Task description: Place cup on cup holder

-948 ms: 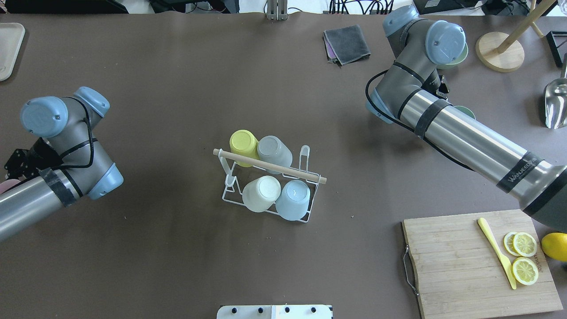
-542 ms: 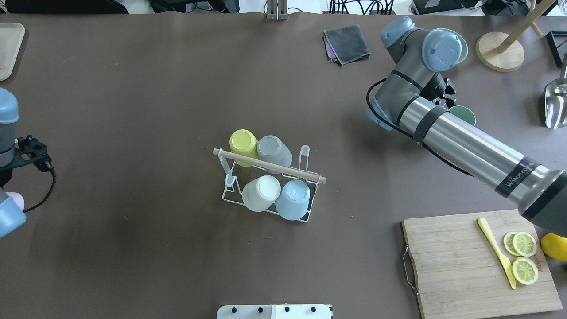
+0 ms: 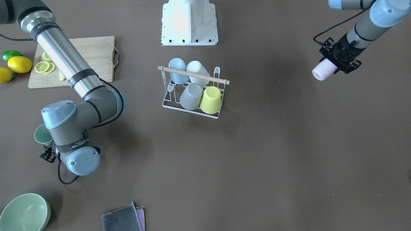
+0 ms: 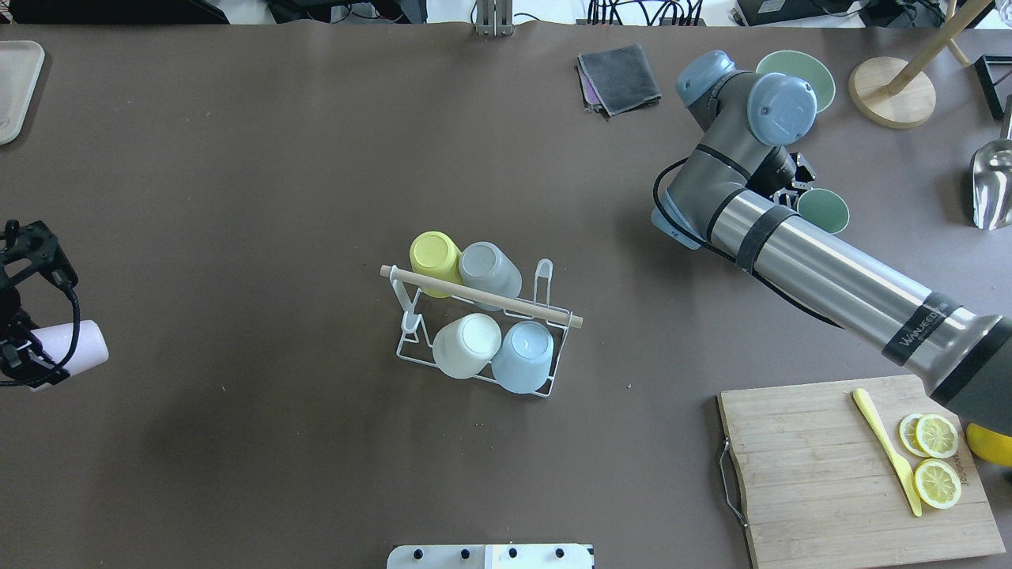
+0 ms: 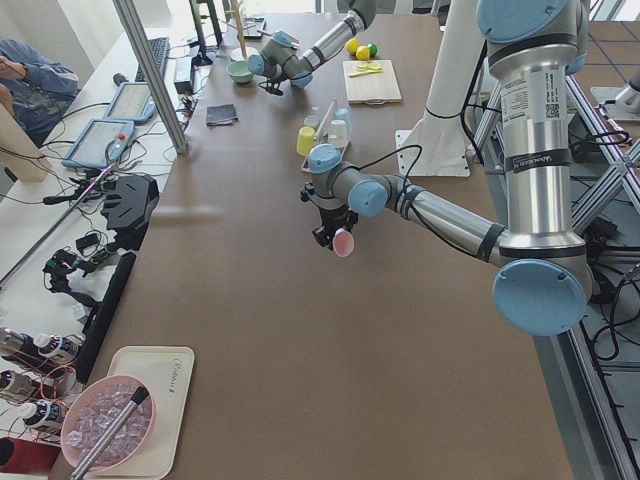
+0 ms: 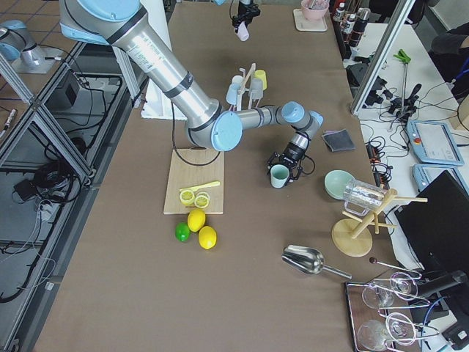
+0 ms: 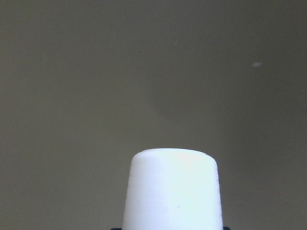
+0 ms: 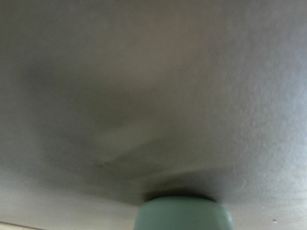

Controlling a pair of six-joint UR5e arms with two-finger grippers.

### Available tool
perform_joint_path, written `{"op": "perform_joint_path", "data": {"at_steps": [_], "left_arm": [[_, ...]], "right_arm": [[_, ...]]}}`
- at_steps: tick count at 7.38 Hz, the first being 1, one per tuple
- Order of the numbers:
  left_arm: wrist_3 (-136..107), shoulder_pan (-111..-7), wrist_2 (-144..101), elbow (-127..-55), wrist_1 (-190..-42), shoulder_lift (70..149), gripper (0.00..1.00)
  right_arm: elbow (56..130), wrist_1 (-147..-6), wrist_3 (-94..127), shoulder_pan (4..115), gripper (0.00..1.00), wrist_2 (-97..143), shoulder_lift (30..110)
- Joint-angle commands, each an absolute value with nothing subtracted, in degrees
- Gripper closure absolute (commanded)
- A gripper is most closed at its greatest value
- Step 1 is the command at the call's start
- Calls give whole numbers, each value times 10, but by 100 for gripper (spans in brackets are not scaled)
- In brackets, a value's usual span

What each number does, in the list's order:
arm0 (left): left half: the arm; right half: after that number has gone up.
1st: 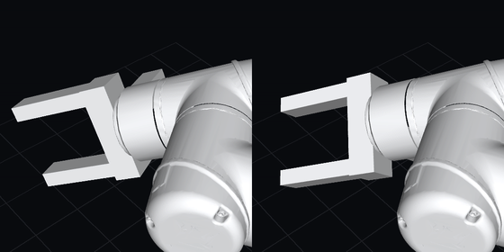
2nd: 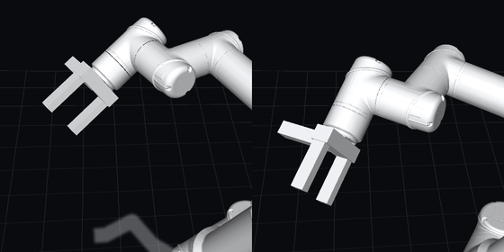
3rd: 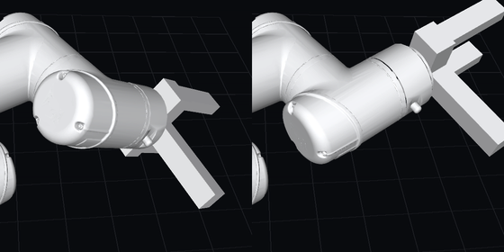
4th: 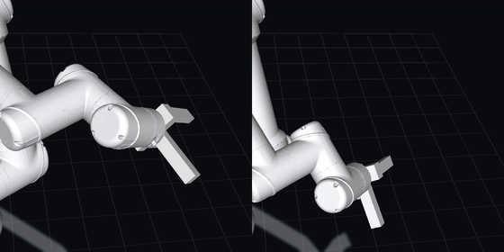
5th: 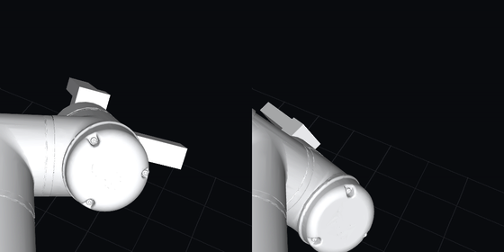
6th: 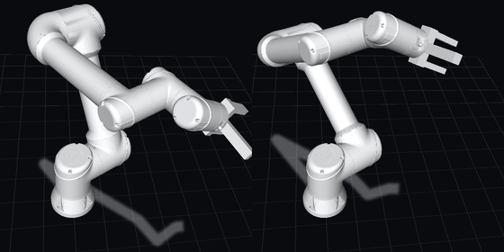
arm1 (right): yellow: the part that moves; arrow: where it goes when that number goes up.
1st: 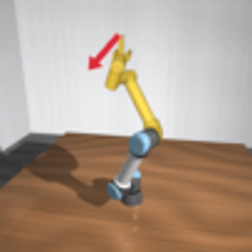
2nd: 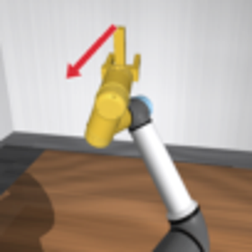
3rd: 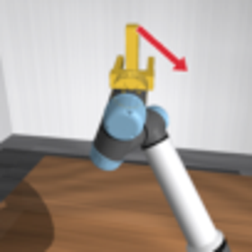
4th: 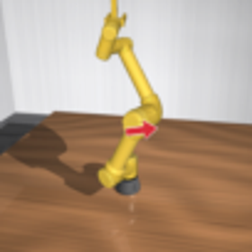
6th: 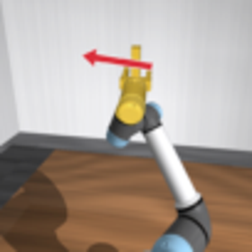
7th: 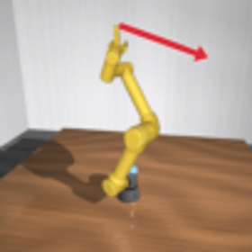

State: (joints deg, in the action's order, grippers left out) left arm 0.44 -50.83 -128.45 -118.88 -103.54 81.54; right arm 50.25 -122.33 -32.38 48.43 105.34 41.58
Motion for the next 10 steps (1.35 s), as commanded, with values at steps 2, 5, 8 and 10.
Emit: {"op": "perform_joint_path", "data": {"at_steps": [2, 5, 8, 10], "left_arm": [[-153, -488, -1282, -1153, -1447, 807, 83], [-256, -387, -998, -1109, -1774, 808, 82], [-265, -177, -703, -1096, -1870, 816, 87], [-252, -68, -576, -1103, -1874, 832, 87]], "right_arm": [[498, -1222, -326, 486, 96, 1049, 419], [505, -1253, -385, 539, 100, 1058, 412], [658, -1387, -436, 584, 100, 1103, 410], [739, -1399, -430, 602, 100, 1157, 410]]}}
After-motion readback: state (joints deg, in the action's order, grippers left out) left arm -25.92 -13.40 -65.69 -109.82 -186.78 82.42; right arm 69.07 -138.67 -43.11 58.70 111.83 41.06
